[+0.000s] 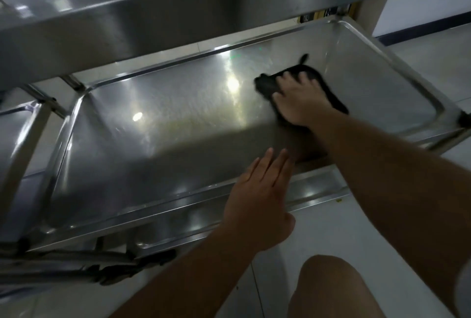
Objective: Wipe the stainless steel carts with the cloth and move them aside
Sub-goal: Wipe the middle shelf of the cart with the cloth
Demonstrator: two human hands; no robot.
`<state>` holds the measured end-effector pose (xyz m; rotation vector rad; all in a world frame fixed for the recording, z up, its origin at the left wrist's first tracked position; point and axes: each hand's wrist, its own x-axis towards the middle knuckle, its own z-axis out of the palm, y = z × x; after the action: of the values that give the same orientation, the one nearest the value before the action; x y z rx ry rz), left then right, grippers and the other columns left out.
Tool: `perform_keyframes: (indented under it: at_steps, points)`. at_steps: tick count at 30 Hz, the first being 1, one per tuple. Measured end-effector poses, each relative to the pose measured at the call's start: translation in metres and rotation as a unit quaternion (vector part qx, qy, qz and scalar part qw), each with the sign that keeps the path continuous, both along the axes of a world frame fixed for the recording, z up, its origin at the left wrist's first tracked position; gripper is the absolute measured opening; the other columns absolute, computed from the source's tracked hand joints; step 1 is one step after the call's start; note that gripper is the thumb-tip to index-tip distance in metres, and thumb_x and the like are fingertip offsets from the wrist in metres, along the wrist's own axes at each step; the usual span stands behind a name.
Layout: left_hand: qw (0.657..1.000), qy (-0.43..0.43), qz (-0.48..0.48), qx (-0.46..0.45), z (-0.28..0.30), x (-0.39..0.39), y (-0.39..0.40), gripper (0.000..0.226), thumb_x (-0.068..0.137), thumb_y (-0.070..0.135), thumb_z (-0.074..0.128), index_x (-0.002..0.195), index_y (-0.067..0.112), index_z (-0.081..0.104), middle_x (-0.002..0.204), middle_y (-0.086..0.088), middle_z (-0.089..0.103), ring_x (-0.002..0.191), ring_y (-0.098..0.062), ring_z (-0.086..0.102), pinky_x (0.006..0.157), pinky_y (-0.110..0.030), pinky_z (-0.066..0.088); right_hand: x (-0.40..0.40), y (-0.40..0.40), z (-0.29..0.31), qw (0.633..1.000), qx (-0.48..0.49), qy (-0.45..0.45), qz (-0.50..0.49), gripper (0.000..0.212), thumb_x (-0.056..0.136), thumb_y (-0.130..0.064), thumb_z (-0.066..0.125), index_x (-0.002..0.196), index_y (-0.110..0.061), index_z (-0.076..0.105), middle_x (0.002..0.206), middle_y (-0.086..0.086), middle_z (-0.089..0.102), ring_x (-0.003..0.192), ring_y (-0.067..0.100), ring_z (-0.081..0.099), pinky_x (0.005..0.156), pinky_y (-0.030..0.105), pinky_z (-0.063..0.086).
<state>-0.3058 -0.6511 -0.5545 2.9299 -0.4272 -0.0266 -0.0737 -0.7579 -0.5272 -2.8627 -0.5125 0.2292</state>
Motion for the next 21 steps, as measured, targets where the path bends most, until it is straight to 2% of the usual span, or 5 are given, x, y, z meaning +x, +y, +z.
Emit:
perform_keyframes:
  at_steps: [4,6,10,14,21]
  points:
    - [1.000,-0.008,-0.009,-0.001,0.002,-0.002,0.002,0.106,0.079,0.041,0.067,0.169,0.013,0.018,0.177,-0.005,0.012,0.164,-0.021,0.003,0.132,-0.035,0.001,-0.033,0.031,0.001,0.970,-0.014,0.013,0.244,0.056,0.111,-0.049,0.032,0.165,-0.035,0.023,0.173,-0.012,0.011,0.161,0.020,0.004,0.129,0.044,0.004]
    - [1.000,0.006,-0.015,-0.002,0.005,0.000,0.004,0.107,0.085,0.044,0.065,0.170,0.016,0.006,0.178,-0.002,0.000,0.163,-0.016,-0.008,0.130,-0.033,-0.006,-0.038,0.008,0.000,0.963,0.011,0.000,0.268,0.056,0.109,-0.049,0.039,0.163,-0.035,0.030,0.171,-0.014,0.019,0.159,0.016,0.011,0.129,0.041,0.008]
    - [0.997,0.055,-0.033,-0.052,0.013,0.001,0.015,0.102,0.094,0.042,0.061,0.170,0.022,-0.005,0.176,0.007,-0.015,0.160,-0.007,-0.017,0.129,-0.029,-0.009,-0.002,-0.064,-0.010,0.996,0.014,-0.061,0.064,0.058,0.105,-0.046,0.049,0.158,-0.023,0.043,0.168,0.009,0.032,0.154,0.035,0.028,0.126,0.043,0.017]
    - [0.999,0.024,0.029,-0.020,0.009,-0.030,0.064,0.096,0.098,0.051,0.054,0.170,0.022,-0.002,0.177,0.004,-0.013,0.161,-0.010,-0.017,0.131,-0.035,-0.007,0.026,-0.098,-0.017,0.985,-0.010,0.000,-0.173,0.073,0.098,-0.063,0.031,0.163,-0.034,0.017,0.174,0.006,0.012,0.159,0.038,0.006,0.127,0.054,0.007]
    - [0.983,0.021,0.166,0.079,0.001,-0.107,0.198,0.098,0.095,0.080,0.029,0.170,0.028,-0.005,0.177,0.005,-0.011,0.162,-0.013,-0.015,0.132,-0.043,0.003,-0.016,0.025,-0.007,0.980,0.026,0.009,-0.199,0.074,0.098,-0.057,0.022,0.163,-0.022,0.025,0.174,0.011,0.012,0.157,0.047,0.005,0.127,0.057,0.005]
